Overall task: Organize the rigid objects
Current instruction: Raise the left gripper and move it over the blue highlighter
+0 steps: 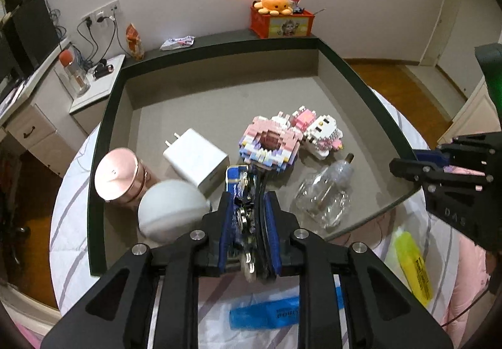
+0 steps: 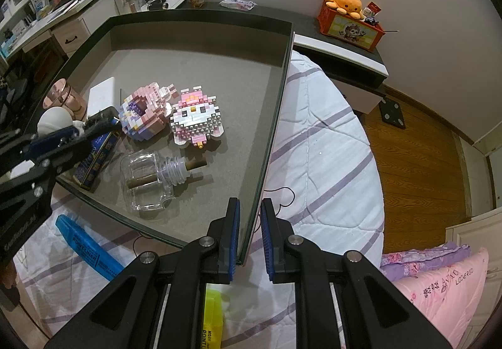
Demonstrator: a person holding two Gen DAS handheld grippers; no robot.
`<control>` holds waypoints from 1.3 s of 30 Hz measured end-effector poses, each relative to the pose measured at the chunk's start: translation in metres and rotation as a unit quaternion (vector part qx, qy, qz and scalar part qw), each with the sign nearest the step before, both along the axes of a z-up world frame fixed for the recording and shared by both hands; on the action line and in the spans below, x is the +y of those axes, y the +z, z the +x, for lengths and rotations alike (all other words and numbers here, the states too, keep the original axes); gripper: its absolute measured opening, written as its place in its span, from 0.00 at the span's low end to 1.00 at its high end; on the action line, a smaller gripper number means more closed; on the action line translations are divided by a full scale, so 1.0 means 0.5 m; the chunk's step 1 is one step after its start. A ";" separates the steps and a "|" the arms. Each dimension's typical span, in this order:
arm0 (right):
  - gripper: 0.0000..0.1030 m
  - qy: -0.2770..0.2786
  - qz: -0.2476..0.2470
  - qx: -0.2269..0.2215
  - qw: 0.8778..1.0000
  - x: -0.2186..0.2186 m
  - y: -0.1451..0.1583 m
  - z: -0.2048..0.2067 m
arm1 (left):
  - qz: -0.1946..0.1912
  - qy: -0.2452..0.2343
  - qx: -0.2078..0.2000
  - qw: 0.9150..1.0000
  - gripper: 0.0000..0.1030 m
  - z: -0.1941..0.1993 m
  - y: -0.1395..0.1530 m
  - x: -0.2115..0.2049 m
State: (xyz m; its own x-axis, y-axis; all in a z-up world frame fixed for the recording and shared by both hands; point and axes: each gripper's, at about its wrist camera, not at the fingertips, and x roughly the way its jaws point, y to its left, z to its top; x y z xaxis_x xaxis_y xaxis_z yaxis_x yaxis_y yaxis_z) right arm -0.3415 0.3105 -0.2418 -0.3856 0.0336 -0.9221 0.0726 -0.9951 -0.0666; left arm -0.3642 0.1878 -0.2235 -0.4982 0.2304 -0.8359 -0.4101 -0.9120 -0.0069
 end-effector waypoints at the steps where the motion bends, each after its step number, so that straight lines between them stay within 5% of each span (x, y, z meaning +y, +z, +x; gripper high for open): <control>1: 0.14 0.000 0.000 0.000 1.000 0.001 0.000 0.000 | 0.000 0.000 0.002 1.000 0.30 0.007 0.001 -0.004; 9: 0.14 0.000 0.000 -0.001 1.000 0.001 0.000 -0.001 | 0.000 0.011 0.038 0.999 0.77 0.051 0.034 -0.035; 20: 0.14 0.000 0.001 -0.002 1.000 0.001 -0.001 -0.002 | 0.016 0.011 0.064 0.998 0.94 0.164 0.050 -0.110; 31: 0.14 0.001 0.002 -0.002 1.000 0.003 -0.002 -0.001 | 0.036 0.030 0.014 0.999 0.95 0.215 -0.030 -0.079; 34: 0.14 0.001 0.000 -0.002 1.000 0.006 -0.002 0.000 | 0.017 0.043 0.005 0.999 0.94 0.211 -0.054 -0.053; 39: 0.14 0.002 0.001 -0.003 1.000 0.007 -0.001 0.001 | 0.050 0.088 -0.013 0.995 0.95 0.214 -0.065 -0.048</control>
State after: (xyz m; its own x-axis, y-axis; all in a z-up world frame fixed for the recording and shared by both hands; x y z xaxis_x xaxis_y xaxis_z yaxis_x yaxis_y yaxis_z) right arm -0.3408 0.3141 -0.2422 -0.3805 0.0333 -0.9242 0.0773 -0.9947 -0.0677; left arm -0.2573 0.1638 -0.2559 -0.5162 0.2252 -0.8264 -0.2435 -0.9636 -0.1105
